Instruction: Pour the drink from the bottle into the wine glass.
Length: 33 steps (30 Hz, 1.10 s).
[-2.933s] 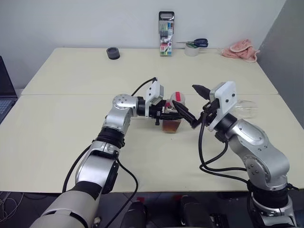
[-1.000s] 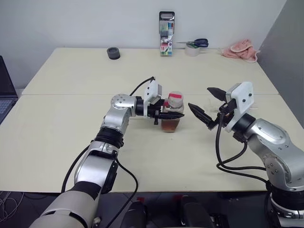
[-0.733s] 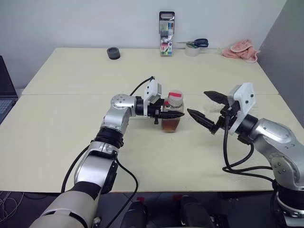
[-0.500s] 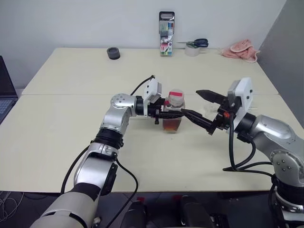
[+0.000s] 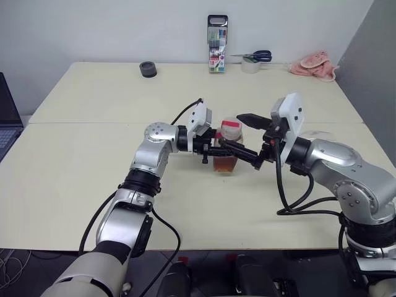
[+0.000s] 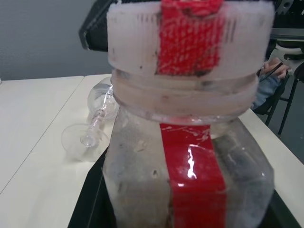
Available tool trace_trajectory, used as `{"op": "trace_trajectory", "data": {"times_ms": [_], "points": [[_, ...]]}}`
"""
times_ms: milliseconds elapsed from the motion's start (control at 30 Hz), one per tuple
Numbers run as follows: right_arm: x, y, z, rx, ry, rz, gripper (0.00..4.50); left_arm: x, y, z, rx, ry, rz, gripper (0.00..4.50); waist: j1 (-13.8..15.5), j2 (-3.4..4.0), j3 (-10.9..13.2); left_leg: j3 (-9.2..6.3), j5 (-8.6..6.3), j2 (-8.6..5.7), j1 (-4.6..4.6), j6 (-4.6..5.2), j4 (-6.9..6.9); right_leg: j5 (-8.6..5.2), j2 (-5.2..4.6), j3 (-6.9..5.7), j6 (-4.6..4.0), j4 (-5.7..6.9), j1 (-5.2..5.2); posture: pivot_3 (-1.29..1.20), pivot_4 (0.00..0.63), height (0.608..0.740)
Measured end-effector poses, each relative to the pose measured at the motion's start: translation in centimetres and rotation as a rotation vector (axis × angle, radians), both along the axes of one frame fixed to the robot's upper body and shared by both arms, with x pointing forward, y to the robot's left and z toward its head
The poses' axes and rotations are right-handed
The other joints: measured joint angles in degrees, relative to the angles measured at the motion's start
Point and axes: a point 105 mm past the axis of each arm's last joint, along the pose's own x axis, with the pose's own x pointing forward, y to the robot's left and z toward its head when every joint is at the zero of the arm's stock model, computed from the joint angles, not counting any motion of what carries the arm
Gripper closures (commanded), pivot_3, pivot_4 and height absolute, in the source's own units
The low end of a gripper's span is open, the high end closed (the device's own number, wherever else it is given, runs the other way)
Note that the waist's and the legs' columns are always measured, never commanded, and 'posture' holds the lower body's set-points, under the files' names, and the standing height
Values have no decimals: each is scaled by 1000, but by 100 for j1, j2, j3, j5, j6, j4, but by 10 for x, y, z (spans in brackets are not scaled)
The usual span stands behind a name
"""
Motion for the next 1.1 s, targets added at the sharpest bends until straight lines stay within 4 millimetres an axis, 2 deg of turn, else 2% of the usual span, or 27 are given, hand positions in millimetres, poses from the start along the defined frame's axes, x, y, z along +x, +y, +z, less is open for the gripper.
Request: {"op": "trace_trajectory", "data": {"times_ms": [67, 267, 400, 600, 700, 800, 900, 1000, 1033, 1100], "points": [[1, 2, 1, 12, -4, 0, 612, -1, 0, -1, 2, 3, -3, 2848, -1, 0, 0, 0, 0, 0, 0, 0, 0, 0, 0, 0, 0, 0, 0, 0, 150, 740], [3, 3, 3, 23, -23, -13, 2691, -1, 0, -4, 7, 7, -6, 2848, 0, 0, 0, -1, 0, 0, 0, 0, 0, 0, 0, 0, 0, 0, 0, 0, 150, 740], [3, 4, 2, -24, -76, -20, 2719, -1, 1, -5, 9, 5, -2, 2863, -1, 0, 0, 0, 0, 0, 0, 0, 0, 0, 0, 0, 0, 0, 0, 0, 150, 740], [-2, 6, 4, -171, -300, -35, 2771, -2, 1, -9, 2, 13, 19, 2865, -1, 0, 0, -1, 0, 0, 0, 0, 0, 0, 0, -1, 0, -2, 0, 0, 150, 740], [-7, 3, 3, -160, -341, -42, 2772, -2, 2, -9, -2, 17, 36, 2865, 1, 0, 0, 1, 1, 0, 0, -1, 0, 0, 0, 1, 0, -1, 0, 0, 150, 740], [0, -30, 10, -45, -302, -198, 2778, -1, 10, -19, 4, 54, 79, 2865, 14, -1, -1, -3, 7, 1, 0, -13, 0, 0, -1, -1, 0, 0, 2, 0, 150, 740], [5, -63, -13, 27, -175, -354, 2778, 5, 25, -24, 7, 71, 150, 2865, 23, -1, -1, -1, 6, 1, 1, -11, -2, 0, -1, 0, -1, 1, 2, 0, 150, 740], [8, -87, -65, 1, -6, -497, 2778, 11, 37, -20, -4, 65, 218, 2865, 22, -1, -1, 4, 4, 0, 2, -8, -1, 0, -1, 4, 0, 2, 2, 0, 150, 740], [9, -93, -83, -11, 49, -548, 2432, 13, 41, -18, -4, 57, 239, 2865, 21, -1, -1, 5, 4, 0, 4, -6, -1, 0, -1, 5, 0, 2, 2, 0, 150, 740], [10, -97, -107, -27, 118, -604, 1781, 16, 46, -15, -18, 51, 275, 2865, 5, 1, -2, 8, 4, 2, 10, -6, -2, 0, 2, 8, 0, 6, 2, 0, 150, 740]]}}
